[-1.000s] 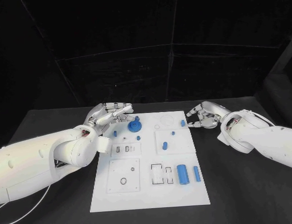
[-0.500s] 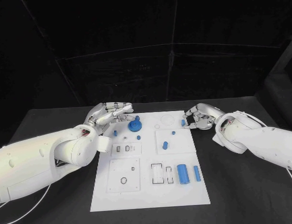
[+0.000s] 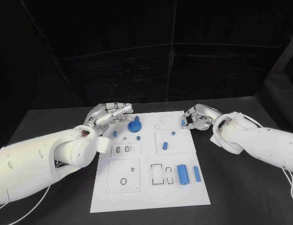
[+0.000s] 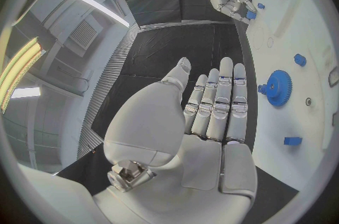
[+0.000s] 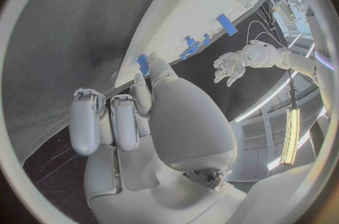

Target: Assemble the parts on the task board

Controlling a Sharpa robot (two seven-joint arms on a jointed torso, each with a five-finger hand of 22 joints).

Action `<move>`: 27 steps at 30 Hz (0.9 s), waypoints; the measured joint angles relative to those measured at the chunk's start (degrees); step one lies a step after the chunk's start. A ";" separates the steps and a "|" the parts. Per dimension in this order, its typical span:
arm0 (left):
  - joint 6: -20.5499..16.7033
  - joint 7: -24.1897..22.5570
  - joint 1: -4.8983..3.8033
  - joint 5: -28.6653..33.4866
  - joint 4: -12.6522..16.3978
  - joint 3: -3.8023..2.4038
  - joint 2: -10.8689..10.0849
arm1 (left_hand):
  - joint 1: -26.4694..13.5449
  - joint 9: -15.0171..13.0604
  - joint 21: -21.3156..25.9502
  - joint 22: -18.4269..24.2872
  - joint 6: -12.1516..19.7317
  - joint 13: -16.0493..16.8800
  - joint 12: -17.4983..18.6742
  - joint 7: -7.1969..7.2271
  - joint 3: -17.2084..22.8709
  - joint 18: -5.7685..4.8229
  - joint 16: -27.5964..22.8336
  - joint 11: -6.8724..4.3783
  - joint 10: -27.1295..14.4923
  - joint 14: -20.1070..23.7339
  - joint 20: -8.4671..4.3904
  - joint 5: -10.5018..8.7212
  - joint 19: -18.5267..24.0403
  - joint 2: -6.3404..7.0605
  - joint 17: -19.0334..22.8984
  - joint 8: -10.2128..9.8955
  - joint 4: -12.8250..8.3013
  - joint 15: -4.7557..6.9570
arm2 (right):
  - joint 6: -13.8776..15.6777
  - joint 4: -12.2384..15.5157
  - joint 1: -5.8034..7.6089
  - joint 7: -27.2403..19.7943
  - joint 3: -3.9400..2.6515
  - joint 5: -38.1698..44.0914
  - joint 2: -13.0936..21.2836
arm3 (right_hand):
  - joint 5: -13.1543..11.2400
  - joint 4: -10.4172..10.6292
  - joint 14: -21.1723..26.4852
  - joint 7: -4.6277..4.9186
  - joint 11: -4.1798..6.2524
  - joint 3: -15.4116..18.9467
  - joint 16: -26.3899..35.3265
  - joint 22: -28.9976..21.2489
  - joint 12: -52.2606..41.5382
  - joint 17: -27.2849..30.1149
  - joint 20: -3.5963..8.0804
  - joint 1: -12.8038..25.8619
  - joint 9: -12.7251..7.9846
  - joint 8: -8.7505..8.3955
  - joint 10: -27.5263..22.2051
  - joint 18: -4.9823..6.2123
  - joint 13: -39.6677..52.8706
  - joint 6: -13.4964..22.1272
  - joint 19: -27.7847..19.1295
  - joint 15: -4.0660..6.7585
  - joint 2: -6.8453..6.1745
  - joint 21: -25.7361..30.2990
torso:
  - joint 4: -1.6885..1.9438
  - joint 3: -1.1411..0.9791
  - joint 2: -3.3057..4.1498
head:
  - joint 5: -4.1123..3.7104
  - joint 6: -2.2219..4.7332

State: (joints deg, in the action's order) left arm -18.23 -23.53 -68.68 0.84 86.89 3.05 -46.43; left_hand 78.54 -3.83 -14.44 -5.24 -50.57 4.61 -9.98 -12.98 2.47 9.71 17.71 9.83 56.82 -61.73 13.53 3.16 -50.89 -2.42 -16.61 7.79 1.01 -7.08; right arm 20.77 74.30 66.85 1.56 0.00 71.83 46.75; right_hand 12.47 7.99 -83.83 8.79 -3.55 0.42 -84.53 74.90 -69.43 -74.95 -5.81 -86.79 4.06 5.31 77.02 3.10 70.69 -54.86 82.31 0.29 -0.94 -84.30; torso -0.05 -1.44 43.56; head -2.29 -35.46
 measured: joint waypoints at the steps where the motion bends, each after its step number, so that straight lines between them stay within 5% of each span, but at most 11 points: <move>1: 0.01 0.00 0.00 0.00 -0.01 0.00 0.00 | 0.00 0.00 0.00 0.00 0.00 0.00 0.00 0.00 0.00 0.00 0.00 0.00 0.00 0.00 0.00 0.00 0.00 0.00 0.00 0.00 0.00 0.00 | -0.02 -0.03 -0.04 0.05 0.00 0.00 -0.01 | -0.12 0.00 0.00 0.04 0.07 0.00 -0.07 0.00 -0.08 0.00 0.00 -0.07 0.00 0.21 0.07 0.00 0.15 -0.22 0.00 0.00 0.07 0.00 | -0.01 0.00 0.01 | -0.01 0.00; 27: 0.17 0.08 0.00 0.03 -0.21 0.00 -0.05 | 0.00 0.00 0.00 -0.01 0.00 0.02 0.00 0.00 0.00 0.00 0.00 0.00 0.00 0.00 0.00 0.00 0.00 0.00 -0.04 0.00 0.00 0.00 | -0.24 -0.09 -0.20 0.69 -0.02 0.00 -0.46 | -0.12 -0.05 -0.01 -0.72 0.29 -0.99 -0.28 0.03 -0.73 0.02 0.21 -0.20 0.13 1.16 0.29 0.01 0.60 -2.94 0.21 0.45 0.81 0.00 | -0.05 -0.04 0.03 | -0.07 -0.25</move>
State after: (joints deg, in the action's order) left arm -18.06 -23.45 -68.68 0.88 86.68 3.04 -46.48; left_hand 78.54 -3.84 -14.44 -5.25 -50.57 4.63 -9.98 -12.98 2.47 9.72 17.71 9.83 56.82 -61.73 13.53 3.16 -50.89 -2.42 -16.64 7.79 1.02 -7.08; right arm 20.53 74.21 66.65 2.24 -0.01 71.83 46.29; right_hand 12.35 7.94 -83.84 8.07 -3.26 -0.57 -84.82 74.93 -70.17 -74.93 -5.60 -86.99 4.19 6.47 77.30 3.10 71.29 -57.80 82.52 0.74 -0.12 -84.30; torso -0.10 -1.48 43.59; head -2.36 -35.71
